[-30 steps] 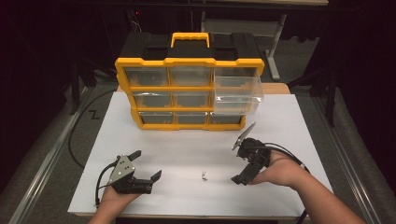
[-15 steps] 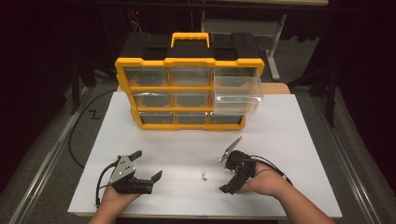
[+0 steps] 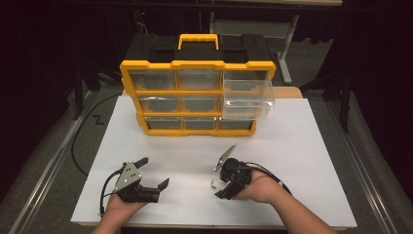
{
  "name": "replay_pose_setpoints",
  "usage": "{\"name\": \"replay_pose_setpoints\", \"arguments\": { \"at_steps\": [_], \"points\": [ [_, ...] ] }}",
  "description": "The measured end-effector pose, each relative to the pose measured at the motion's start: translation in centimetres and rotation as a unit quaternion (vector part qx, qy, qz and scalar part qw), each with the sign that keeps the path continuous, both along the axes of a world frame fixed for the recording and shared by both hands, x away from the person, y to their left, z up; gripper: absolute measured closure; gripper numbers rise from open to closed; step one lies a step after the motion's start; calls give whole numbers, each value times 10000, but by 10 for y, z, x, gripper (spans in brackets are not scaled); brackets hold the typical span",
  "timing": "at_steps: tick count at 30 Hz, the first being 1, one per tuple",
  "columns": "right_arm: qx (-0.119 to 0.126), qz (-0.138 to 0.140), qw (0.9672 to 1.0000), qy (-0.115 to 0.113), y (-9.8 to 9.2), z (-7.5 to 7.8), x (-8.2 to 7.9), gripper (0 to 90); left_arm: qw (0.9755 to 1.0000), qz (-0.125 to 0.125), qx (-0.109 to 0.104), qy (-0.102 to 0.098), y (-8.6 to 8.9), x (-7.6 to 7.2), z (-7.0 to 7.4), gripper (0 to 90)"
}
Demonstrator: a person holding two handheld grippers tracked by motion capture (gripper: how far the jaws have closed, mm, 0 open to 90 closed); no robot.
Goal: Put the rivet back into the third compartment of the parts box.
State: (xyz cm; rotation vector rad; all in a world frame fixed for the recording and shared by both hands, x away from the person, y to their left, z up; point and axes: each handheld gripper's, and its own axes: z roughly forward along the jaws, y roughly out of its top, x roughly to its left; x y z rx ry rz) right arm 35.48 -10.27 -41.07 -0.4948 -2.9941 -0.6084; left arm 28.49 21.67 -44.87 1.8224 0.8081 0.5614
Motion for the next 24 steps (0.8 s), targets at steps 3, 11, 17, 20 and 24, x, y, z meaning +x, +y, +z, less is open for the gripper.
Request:
{"name": "replay_pose_setpoints", "arguments": {
  "at_steps": [3, 11, 17, 20, 24],
  "points": [
    [-8, 93, 9999, -57, 6, 0, 1, 523, 10000, -2, -9, 3, 0, 0, 0, 3],
    [-37, 341, 9992, -198, 17, 0, 1, 716, 10000, -24, -6, 1, 0, 0, 0, 3],
    [-117, 413, 9987, -271, 21, -3, 1, 756, 10000, -18, -9, 5, 1, 0, 0, 3],
    [-179, 392, 9987, -272, 23, -4, 1, 781, 10000, -6, -19, -4, 1, 0, 0, 3],
    [-168, 408, 9985, -320, 23, -5, 3, 813, 10000, -10, -21, -8, 1, 0, 0, 3]
  ]
}}
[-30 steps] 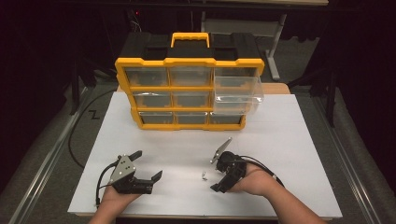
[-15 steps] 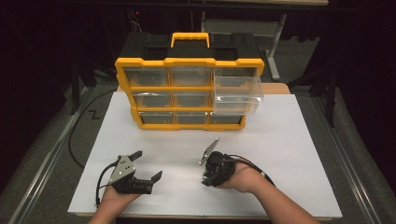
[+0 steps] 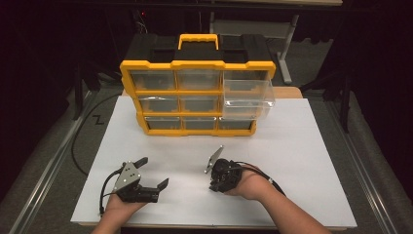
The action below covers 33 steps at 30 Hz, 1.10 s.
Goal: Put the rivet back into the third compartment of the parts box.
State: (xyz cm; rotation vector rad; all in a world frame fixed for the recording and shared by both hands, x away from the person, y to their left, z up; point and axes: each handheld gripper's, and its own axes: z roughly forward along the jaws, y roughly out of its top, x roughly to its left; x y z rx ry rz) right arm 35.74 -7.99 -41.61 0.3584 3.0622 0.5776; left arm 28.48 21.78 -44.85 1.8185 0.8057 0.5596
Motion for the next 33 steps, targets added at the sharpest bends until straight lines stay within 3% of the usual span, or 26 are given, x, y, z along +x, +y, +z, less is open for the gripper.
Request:
{"name": "replay_pose_setpoints", "arguments": {
  "at_steps": [15, 19, 27, 33],
  "points": [
    [9, -3, 10000, 72, -5, 5, 2, 841, 10000, -20, 7, 2, 0, 0, 0, 3],
    [129, -61, 9998, 106, -15, 11, 3, 842, 10000, -24, -6, 7, -1, 1, 0, 3],
    [67, -273, 9994, 183, -40, 19, 2, 841, 9998, -109, -146, -105, 1, -2, 1, 3],
    [31, -376, 9990, 233, -59, 24, 1, 842, 9994, -121, -331, -59, 4, -1, 1, 3]
  ]
}}
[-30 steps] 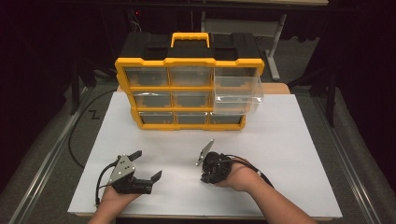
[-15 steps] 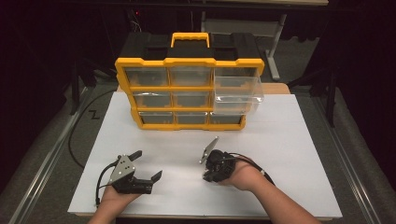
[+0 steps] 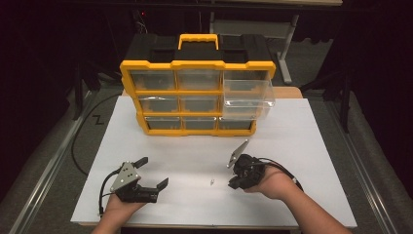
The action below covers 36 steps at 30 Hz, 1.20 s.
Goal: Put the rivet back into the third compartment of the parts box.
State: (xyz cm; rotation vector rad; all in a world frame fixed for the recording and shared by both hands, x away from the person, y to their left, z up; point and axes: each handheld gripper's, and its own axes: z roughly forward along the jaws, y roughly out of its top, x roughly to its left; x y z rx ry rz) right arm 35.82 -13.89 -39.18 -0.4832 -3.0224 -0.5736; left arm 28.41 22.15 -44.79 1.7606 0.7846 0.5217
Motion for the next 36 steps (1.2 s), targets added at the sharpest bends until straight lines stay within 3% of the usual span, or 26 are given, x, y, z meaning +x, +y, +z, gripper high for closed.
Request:
{"name": "replay_pose_setpoints", "arguments": {
  "at_steps": [12, 20, 23, 29, 36],
  "points": [
    [-21, -265, 9996, 122, -34, 2, 3, 842, 9998, 9, -183, -61, 2, -1, -1, 4],
    [-34, -415, 9988, 260, -52, 10, 3, 841, 9998, 99, -126, -67, 4, 0, -1, 3],
    [-6, -439, 9985, 328, -55, 15, 2, 841, 9999, 78, -86, -55, 4, 0, -2, 3],
    [-53, -328, 9991, 249, -59, 25, 3, 842, 9999, 79, -67, -70, 4, 0, -2, 4],
    [-90, -261, 9993, 237, -61, 50, 2, 841, 9999, 63, -52, -77, 4, 0, -2, 3]
  ]
}}
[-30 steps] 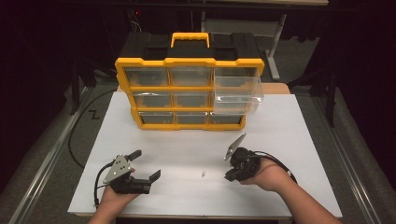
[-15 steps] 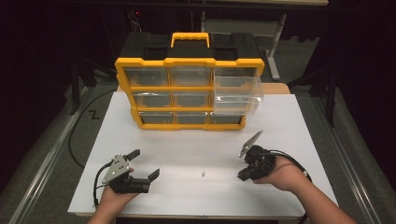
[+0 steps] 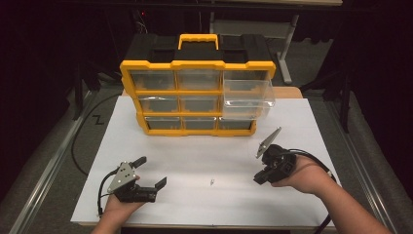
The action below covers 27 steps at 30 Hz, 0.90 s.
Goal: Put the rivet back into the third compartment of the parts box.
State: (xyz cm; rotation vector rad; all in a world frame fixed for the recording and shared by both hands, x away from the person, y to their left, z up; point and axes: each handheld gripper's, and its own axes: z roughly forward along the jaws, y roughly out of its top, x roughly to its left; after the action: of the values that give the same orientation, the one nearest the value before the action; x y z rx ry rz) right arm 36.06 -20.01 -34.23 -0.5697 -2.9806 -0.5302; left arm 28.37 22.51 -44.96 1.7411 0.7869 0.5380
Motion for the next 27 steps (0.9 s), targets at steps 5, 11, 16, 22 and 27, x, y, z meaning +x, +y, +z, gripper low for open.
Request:
{"name": "replay_pose_setpoints", "arguments": {
  "at_steps": [5, 11, 16, 22, 27],
  "points": [
    [-24, 58, 10000, -23, 1, 19, 0, 841, 10000, -1, -4, -2, 0, 0, 0, 4],
    [-73, 112, 9999, -66, 4, 42, 1, 842, 10000, -9, -1, -9, 0, 0, 0, 3],
    [-81, 153, 9998, -129, 5, 61, 3, 842, 10000, -16, -27, -16, -1, 0, 1, 3],
    [-105, 224, 9995, -178, 7, 86, 5, 841, 10000, -55, -9, -2, -1, 0, 0, 4],
    [-111, 232, 9993, -265, 7, 107, 7, 841, 9999, -103, 26, 21, -3, 0, 0, 4]
  ]
}}
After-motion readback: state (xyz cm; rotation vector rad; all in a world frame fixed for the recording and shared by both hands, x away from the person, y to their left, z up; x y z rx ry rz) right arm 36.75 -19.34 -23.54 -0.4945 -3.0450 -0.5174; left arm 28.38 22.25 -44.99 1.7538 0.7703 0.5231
